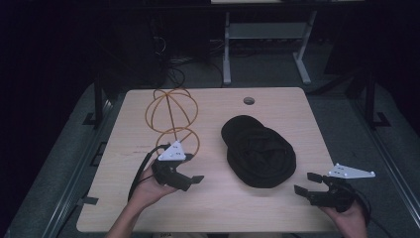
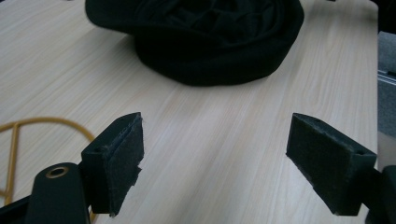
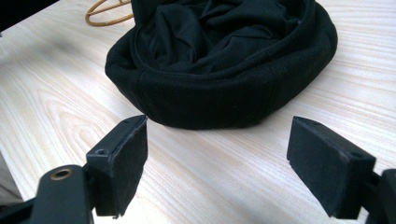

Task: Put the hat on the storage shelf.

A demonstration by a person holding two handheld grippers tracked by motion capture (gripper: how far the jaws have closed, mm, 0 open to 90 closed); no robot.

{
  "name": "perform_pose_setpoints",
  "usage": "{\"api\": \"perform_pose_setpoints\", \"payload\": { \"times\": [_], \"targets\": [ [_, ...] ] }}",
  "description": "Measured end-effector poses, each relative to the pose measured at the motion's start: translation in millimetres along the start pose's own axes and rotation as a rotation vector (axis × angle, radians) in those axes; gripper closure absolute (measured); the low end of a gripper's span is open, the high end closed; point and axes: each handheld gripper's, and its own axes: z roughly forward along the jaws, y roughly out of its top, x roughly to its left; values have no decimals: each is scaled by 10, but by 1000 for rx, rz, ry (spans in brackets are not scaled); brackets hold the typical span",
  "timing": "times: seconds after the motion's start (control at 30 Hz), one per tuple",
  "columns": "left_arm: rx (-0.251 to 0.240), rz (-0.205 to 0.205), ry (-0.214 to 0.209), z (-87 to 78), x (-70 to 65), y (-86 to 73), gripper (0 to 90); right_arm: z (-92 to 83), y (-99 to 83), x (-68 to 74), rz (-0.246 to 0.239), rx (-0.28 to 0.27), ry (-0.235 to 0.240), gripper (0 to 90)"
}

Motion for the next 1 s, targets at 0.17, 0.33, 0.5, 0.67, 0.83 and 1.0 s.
{"api": "perform_pose_setpoints", "payload": {
  "times": [0.17, 0.33, 0.5, 0.67, 0.83, 1.0],
  "targets": [
    [14, 13, -9, 91, -1, 84, 192, -1, 1, 0, -1, 1, 5, 196],
    [29, 24, -25, 181, -19, 152, 203, -2, 4, 1, -3, -5, 12, 195],
    [40, 47, -41, 276, -54, 241, 207, 4, 8, 11, -8, -7, 17, 195],
    [57, 77, -67, 390, -99, 374, 215, 4, 11, 7, -6, -11, 21, 194],
    [65, 108, -89, 498, -135, 519, 223, -8, 7, -7, -3, -17, 24, 194],
    [70, 134, -112, 613, -158, 651, 227, -22, 4, -17, 2, -19, 25, 194]
  ]
}}
